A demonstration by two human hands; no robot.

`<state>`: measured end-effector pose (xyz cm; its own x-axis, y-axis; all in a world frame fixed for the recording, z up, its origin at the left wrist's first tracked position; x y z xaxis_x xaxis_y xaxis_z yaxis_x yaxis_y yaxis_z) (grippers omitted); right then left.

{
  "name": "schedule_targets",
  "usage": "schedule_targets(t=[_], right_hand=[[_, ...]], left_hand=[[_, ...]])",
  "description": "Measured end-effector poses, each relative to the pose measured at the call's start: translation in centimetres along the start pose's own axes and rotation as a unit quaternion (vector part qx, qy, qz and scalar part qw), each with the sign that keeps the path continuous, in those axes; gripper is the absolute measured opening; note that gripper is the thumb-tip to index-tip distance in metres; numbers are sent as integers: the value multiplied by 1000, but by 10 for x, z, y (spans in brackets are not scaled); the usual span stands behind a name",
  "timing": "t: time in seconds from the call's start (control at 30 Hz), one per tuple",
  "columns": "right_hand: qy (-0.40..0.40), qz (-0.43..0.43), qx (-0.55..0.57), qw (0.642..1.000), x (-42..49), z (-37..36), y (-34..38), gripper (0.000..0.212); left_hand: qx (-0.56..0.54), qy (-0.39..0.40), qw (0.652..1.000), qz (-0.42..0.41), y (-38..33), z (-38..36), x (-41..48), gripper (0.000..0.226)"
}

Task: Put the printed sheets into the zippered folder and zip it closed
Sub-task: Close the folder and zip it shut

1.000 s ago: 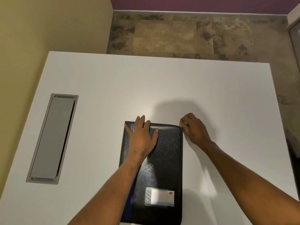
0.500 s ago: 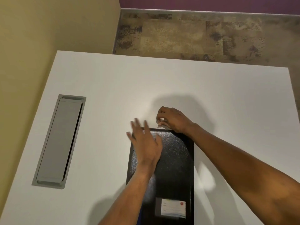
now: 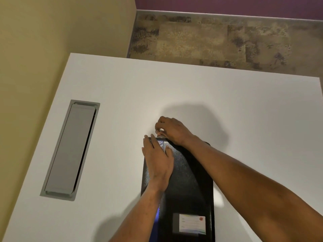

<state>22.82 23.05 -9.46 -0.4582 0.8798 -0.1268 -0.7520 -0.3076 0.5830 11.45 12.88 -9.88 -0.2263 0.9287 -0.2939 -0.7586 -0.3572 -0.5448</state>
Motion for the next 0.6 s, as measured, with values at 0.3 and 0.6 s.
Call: schedule_targets(t=[0.3, 0.6], right_hand=[[7, -110, 2, 994, -8, 1, 23, 24], [-123, -285, 31, 950, -115, 10, 56, 64]], left_hand=[[-19, 49, 997, -56, 12, 22, 2, 74], [71, 51, 982, -165, 21, 49, -39, 72]])
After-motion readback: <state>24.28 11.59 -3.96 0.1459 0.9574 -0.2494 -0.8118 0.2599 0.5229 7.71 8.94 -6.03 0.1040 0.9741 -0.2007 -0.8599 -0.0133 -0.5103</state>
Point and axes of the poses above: each hand's wrist, its own x-axis towards the middle knuckle, its own z-axis out of the back of the hand, y = z × x, the point moved 1 cm from there along x, towards the middle knuckle, and after that the axes turned 2 degrees about -y, right-handed, at the moved point
